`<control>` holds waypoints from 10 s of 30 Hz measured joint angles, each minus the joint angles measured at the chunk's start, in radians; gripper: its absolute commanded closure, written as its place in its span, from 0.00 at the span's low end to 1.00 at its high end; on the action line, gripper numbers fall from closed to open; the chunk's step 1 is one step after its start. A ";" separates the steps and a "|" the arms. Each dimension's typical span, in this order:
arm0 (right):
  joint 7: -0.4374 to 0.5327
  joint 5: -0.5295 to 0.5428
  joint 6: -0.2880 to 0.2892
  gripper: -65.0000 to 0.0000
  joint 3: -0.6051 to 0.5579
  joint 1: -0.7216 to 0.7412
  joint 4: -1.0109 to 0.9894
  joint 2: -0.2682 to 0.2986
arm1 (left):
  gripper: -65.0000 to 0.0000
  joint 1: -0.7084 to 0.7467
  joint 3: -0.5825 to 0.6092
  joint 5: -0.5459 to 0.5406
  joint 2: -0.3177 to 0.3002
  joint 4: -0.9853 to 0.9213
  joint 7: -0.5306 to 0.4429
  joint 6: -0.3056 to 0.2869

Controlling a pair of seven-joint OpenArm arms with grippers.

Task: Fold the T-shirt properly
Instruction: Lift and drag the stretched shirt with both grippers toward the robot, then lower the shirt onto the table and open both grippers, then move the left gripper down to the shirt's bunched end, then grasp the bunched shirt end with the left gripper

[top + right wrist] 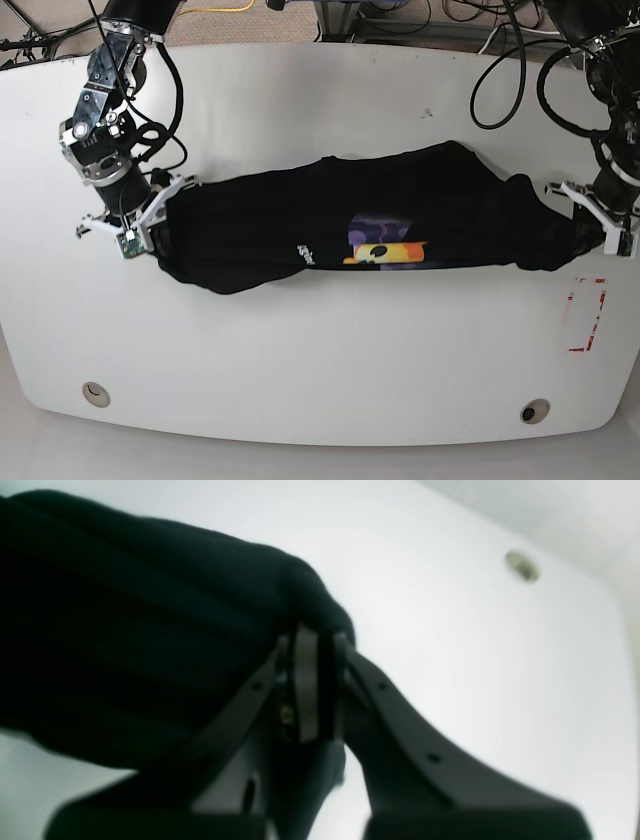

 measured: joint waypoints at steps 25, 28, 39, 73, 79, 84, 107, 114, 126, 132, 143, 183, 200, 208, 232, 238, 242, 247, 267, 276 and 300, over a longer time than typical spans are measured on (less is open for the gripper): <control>-0.018 0.002 0.009 0.99 0.039 -0.142 -0.009 -0.080 | 1.00 0.217 -0.084 -0.029 0.053 -0.023 0.027 -0.078; -0.017 -0.001 0.008 0.99 0.031 -0.164 0.006 -0.092 | 0.99 0.221 -0.082 -0.008 0.050 -0.023 0.025 -0.085; -0.014 0.008 0.008 1.00 0.022 -0.199 0.010 -0.089 | 0.93 0.231 -0.077 0.016 0.050 -0.021 0.025 -0.097; 0.005 0.003 -0.001 0.29 0.029 -0.270 0.045 -0.085 | 1.00 0.245 -0.092 -0.036 0.057 -0.008 0.036 -0.118; 0.012 0.002 0.009 0.30 0.042 -0.263 0.060 -0.085 | 0.92 0.201 -0.103 -0.048 0.055 0.001 0.032 -0.103; 0.016 0.002 0.009 0.28 0.034 -0.241 0.061 -0.084 | 0.64 0.138 -0.104 -0.054 0.054 0.019 0.056 -0.108; 0.011 0.000 0.008 0.27 0.022 -0.159 0.042 -0.071 | 0.41 -0.048 -0.012 0.065 0.078 0.010 0.146 -0.121; -0.008 -0.001 0.029 0.27 0.022 -0.170 0.051 -0.075 | 0.43 -0.070 0.013 0.137 0.122 0.007 0.164 -0.119; -0.017 0.001 0.049 0.27 0.027 -0.093 0.042 -0.107 | 0.44 -0.088 0.097 0.214 0.199 0.011 0.145 -0.018; -0.018 -0.001 0.050 0.27 0.008 -0.123 0.019 -0.104 | 0.44 -0.137 0.125 0.237 0.203 -0.040 0.134 -0.007; -0.014 0.000 0.051 0.27 -0.031 -0.158 0.008 -0.098 | 0.43 -0.223 -0.001 0.282 0.250 -0.182 0.125 -0.100; -0.018 -0.001 0.051 0.27 -0.011 -0.159 0.009 -0.101 | 0.44 -0.244 -0.031 0.238 0.236 -0.431 0.100 -0.118; -0.019 -0.001 0.051 0.27 -0.011 -0.156 -0.005 -0.093 | 0.44 -0.241 -0.017 0.241 0.237 -0.436 0.105 -0.117; -0.019 -0.001 0.051 0.27 -0.011 -0.156 -0.004 -0.093 | 0.44 -0.238 0.022 0.237 0.253 -0.433 0.108 -0.118; -0.018 0.002 0.051 0.28 -0.010 -0.156 -0.010 -0.093 | 0.45 -0.177 0.148 0.190 0.266 -0.333 0.144 -0.115; -0.018 0.002 0.051 0.28 -0.009 -0.155 -0.010 -0.091 | 0.46 -0.177 0.165 0.192 0.265 -0.338 0.148 -0.115; -0.018 0.002 0.051 0.28 -0.011 -0.159 -0.010 -0.093 | 0.47 -0.172 0.174 0.192 0.266 -0.339 0.156 -0.116; -0.018 0.002 0.051 0.28 -0.010 -0.158 -0.010 -0.094 | 0.48 -0.170 0.176 0.192 0.267 -0.340 0.160 -0.115; -0.019 0.002 0.051 0.28 -0.011 -0.158 -0.010 -0.093 | 0.96 -0.156 0.200 0.198 0.267 -0.327 0.152 -0.115; -0.026 0.002 0.051 0.28 -0.012 -0.161 -0.010 -0.093 | 0.94 -0.162 0.200 0.203 0.267 -0.325 0.162 -0.115; -0.025 0.002 0.051 0.28 0.017 -0.150 -0.031 -0.090 | 0.98 -0.288 0.235 0.215 0.227 -0.290 0.246 -0.118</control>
